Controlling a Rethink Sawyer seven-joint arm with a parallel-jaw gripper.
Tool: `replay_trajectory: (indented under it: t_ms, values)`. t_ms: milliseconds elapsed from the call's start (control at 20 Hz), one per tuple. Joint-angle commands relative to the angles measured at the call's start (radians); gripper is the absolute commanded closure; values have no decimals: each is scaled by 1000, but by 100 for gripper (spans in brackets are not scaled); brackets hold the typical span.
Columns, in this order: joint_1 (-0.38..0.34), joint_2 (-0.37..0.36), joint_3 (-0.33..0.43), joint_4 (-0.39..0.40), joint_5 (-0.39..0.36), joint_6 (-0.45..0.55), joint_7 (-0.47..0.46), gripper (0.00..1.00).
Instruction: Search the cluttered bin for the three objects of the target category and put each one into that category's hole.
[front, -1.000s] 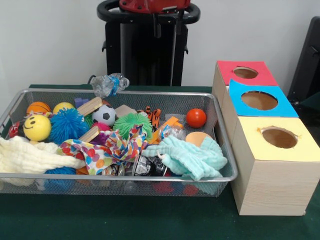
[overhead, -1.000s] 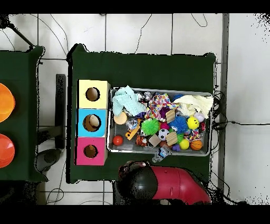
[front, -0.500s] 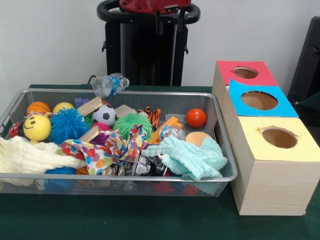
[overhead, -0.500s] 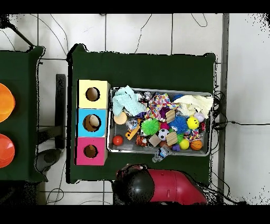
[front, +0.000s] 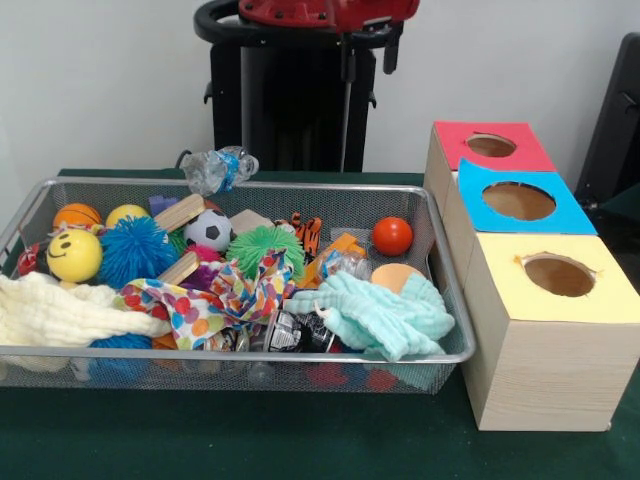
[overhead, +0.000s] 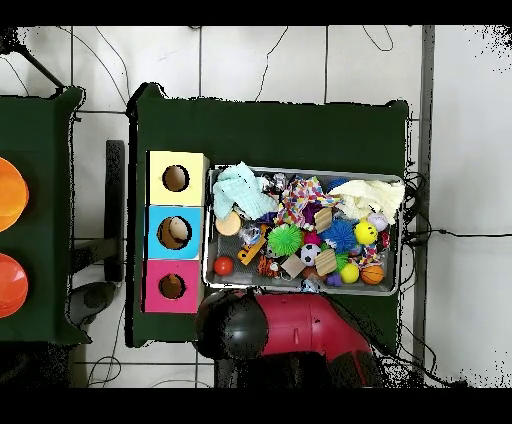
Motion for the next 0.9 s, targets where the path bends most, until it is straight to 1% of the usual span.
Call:
replay_trajectory:
  t_ms: [50,150,400,600,700,900]
  values:
    - [30,96,66,-228,3,146,52,0]
    - [39,124,67,-264,1,151,43,0]
    - [56,149,62,-301,2,155,37,0]
    - [53,179,57,-300,4,94,38,0]
    - [53,203,60,-321,10,87,38,0]
    - [68,258,66,-384,29,105,54,0]
